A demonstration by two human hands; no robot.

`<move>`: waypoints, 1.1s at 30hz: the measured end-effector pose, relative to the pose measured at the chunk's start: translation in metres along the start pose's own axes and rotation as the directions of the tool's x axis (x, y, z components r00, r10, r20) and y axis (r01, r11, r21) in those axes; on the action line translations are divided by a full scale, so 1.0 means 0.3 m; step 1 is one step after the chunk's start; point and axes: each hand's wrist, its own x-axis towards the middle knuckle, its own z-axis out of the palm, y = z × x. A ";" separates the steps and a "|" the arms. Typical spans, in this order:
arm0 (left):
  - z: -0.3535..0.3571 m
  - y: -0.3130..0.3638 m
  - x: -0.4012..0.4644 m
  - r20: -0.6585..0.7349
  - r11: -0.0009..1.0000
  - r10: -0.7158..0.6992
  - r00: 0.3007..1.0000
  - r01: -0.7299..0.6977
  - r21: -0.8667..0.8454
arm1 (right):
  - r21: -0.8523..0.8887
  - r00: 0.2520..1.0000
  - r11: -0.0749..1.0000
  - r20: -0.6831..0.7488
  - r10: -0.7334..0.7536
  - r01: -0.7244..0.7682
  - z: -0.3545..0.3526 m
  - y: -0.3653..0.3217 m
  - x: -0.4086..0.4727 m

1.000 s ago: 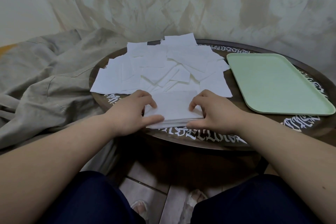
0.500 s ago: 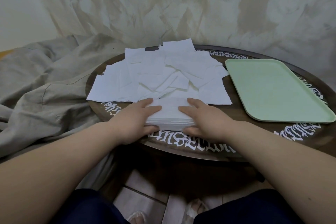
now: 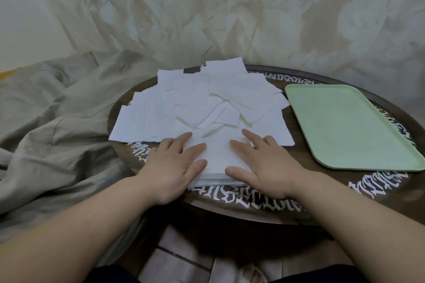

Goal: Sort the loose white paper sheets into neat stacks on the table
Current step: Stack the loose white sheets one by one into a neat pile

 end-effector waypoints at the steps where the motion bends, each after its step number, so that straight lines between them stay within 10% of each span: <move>1: -0.015 0.000 0.008 -0.036 1.000 -0.014 0.999 0.013 -0.025 | 0.046 0.996 0.999 -0.078 0.032 -0.028 -0.021 0.004 0.007; 5: -0.062 -0.011 0.099 -0.119 0.999 -0.034 0.992 0.036 0.013 | 0.062 0.946 0.996 -0.315 0.080 -0.064 -0.101 0.040 0.094; 18: -0.108 -0.039 0.511 -0.096 1.000 -0.018 0.995 0.016 -0.026 | -0.015 0.996 0.999 -0.082 0.042 -0.043 -0.126 0.170 0.518; 33: -0.044 -0.062 0.536 -0.157 1.000 -0.013 0.987 0.015 0.008 | -0.190 0.901 0.980 -0.433 -0.022 -0.068 -0.080 0.209 0.573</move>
